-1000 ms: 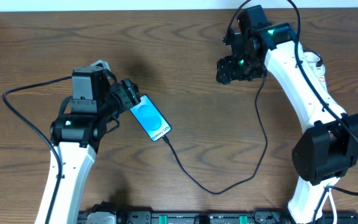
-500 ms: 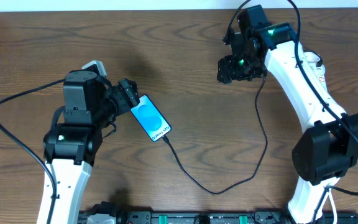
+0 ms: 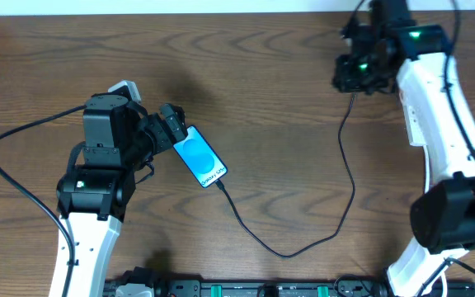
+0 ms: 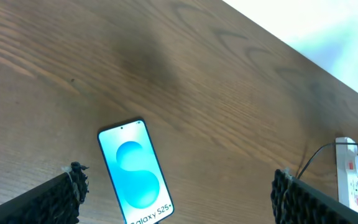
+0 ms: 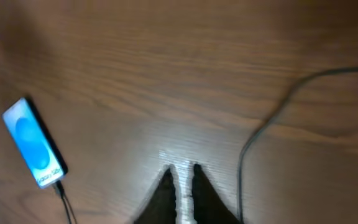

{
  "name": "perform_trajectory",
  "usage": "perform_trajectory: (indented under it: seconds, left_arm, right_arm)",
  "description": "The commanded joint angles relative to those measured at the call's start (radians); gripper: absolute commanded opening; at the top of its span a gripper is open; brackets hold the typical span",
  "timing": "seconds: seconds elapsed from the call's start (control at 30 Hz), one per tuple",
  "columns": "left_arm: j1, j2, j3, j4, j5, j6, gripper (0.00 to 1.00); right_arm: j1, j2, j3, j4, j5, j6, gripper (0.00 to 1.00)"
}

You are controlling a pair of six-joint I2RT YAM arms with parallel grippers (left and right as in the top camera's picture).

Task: Plug charger to phone and switch on socket
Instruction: 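Move the right gripper to the white power strip's switch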

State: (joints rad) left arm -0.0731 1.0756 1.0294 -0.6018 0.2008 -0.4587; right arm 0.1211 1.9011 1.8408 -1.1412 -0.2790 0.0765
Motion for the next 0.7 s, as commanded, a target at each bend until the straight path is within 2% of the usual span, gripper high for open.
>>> perform_trajectory:
  seconds: [0.0, 0.27, 0.67]
  left_arm:
    - [0.002, -0.005, 0.022, 0.000, -0.004, 0.013, 0.96]
    - [0.002, -0.005, 0.022, 0.000, -0.004, 0.013, 0.96]
    - [0.002, -0.005, 0.022, 0.000, -0.004, 0.013, 0.96]
  right_arm:
    - [-0.080, -0.024, 0.005, -0.003, -0.028, -0.003, 0.01]
    - [-0.293, -0.024, 0.005, 0.002, -0.129, -0.031, 0.01]
    - [-0.491, -0.024, 0.005, 0.016, -0.148, -0.033, 0.01]
